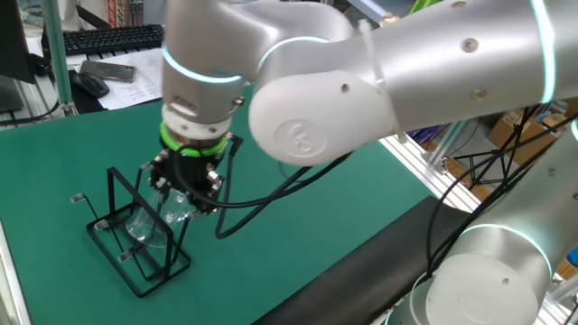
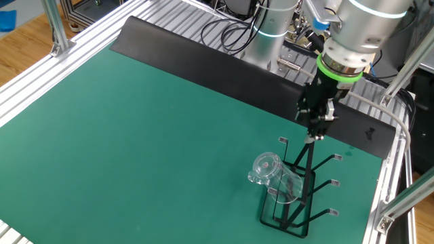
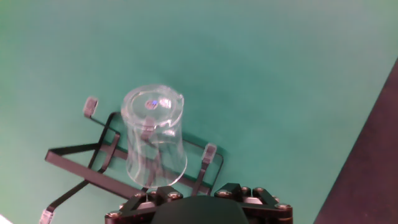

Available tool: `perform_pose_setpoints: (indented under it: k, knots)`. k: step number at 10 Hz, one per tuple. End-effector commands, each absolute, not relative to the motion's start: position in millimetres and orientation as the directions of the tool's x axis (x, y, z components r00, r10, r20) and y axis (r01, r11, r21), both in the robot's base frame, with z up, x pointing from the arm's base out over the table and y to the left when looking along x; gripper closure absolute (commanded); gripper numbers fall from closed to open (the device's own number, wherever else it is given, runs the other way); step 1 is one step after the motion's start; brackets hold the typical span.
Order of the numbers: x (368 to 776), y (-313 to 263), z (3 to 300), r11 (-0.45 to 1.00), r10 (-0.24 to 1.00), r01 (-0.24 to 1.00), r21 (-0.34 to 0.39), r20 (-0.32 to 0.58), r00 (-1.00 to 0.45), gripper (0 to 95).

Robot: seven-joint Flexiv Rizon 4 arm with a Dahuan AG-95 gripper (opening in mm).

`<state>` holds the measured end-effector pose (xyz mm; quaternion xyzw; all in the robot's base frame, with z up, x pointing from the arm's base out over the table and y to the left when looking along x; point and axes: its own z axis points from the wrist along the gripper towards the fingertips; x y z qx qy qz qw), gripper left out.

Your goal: Take the cup off the cup rack

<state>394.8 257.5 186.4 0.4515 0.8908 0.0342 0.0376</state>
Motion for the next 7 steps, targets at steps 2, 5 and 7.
perform_pose_setpoints:
  k: [2,5,7]
  knots:
    - [399.2,259.0,181.5,0.598,0.801,0.794,0.107,-0.063,-0.595,38.0]
    - [403.1,258.7,176.4,0.608,0.794,0.784,0.126,-0.084,-0.603,38.0]
    - [407.3,259.7,170.3,0.624,0.781,0.770,0.134,-0.102,-0.616,38.0]
